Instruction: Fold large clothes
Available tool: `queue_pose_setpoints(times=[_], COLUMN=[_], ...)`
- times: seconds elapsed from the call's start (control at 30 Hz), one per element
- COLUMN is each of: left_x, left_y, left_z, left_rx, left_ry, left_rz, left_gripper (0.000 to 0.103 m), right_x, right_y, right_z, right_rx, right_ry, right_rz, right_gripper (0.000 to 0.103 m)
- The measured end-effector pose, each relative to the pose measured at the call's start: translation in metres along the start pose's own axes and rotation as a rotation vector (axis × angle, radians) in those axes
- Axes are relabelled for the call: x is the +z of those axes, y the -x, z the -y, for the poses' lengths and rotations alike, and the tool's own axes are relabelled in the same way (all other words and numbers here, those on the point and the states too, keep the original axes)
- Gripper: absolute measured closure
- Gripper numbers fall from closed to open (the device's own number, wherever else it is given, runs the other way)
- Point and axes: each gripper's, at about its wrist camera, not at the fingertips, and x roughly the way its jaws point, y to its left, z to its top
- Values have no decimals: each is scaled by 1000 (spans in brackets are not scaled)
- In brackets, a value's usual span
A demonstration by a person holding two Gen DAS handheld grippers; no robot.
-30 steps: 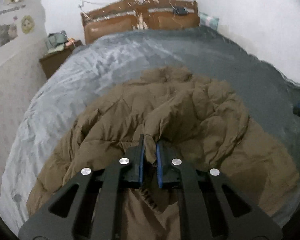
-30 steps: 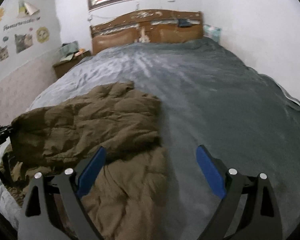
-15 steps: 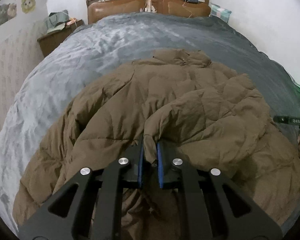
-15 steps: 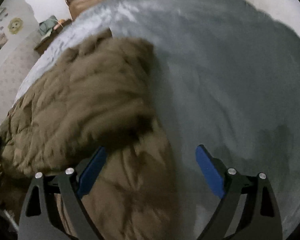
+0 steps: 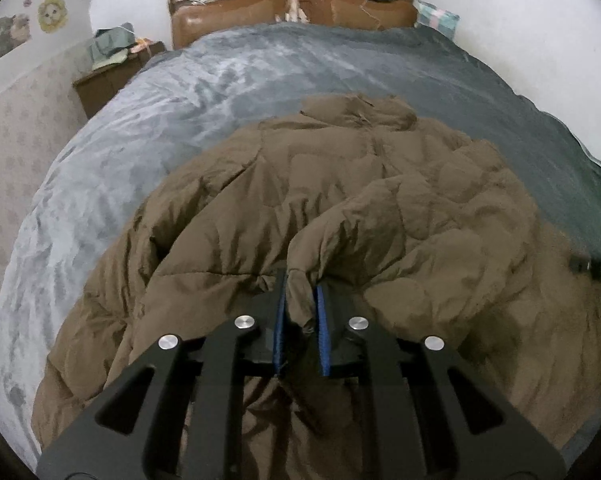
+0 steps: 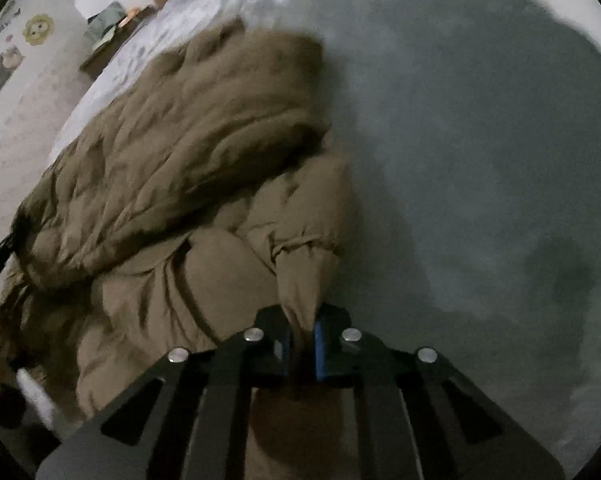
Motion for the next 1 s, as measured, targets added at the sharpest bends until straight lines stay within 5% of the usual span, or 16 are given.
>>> queue_pose_setpoints(times=[0.23,0.33,0.47,0.5,0.53,0.6,0.67,0.73,0.83,0.9,1.0], left_x=[21,38,65,75,84,99,107,110,106,104,99], left_y=[-8,-33,-74,-85,-92,-109,-120,-131,-145,-153,-164], left_z=[23,38,55,57,57,54,56,64,72,75,77], left_rx=[-58,-48,66,111,129,154,169,168,144,133,138], left_ry=[-27,-52,-136,-169,-181,-185,-207,-238,-226,-211,-207], left_rz=[-39,-63,-80,-77,-82,-108,-113,-127,-141,-158,-163], left_gripper=[90,90,90,90,90,90,88,88,87,87,87], right_x=[7,8,7,7,8,14,23,34,54,67,81], right_y=[58,44,32,33,30,32,42,51,54,35,-4], right_z=[63,80,79,78,76,75,67,62,49,38,13], right_rx=[-287,-332,-385,-395,-422,-498,-525,-441,-197,-70,-71], right_ry=[-32,-44,12,18,32,59,67,55,-2,-25,51], right_rz=[149,101,45,43,28,66,143,234,365,364,288], right_gripper=[96,93,89,77,45,13,13,13,13,13,13])
